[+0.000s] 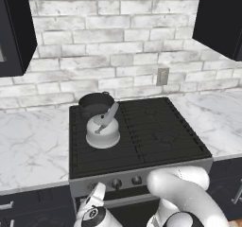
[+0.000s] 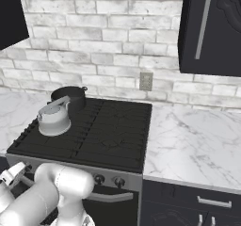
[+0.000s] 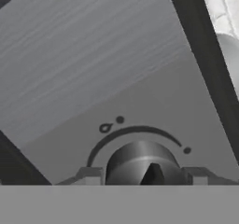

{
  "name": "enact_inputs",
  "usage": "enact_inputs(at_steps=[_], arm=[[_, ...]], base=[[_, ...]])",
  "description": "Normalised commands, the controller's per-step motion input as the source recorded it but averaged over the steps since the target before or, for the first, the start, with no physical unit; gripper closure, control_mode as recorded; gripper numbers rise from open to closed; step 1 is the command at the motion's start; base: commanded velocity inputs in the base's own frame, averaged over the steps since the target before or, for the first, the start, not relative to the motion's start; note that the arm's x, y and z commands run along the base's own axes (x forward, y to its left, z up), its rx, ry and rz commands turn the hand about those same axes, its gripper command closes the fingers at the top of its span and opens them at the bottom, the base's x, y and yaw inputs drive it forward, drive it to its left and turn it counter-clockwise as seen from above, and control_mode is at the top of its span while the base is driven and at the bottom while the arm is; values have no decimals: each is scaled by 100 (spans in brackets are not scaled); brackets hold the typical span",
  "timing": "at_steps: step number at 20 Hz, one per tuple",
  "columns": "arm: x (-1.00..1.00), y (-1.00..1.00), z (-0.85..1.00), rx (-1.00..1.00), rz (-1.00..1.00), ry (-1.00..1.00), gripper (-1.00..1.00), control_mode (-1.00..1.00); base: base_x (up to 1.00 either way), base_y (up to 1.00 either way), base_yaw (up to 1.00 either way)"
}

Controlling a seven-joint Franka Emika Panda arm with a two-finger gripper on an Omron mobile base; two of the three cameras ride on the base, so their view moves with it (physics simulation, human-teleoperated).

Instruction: Pick the kettle from the counter and place it on a stove burner. Then turn the burner on.

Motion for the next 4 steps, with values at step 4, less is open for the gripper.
enact_inputs(at_steps=[4], arm=[[0, 0, -60, -30, 22, 34, 100, -100]], base=[[0, 0, 0]])
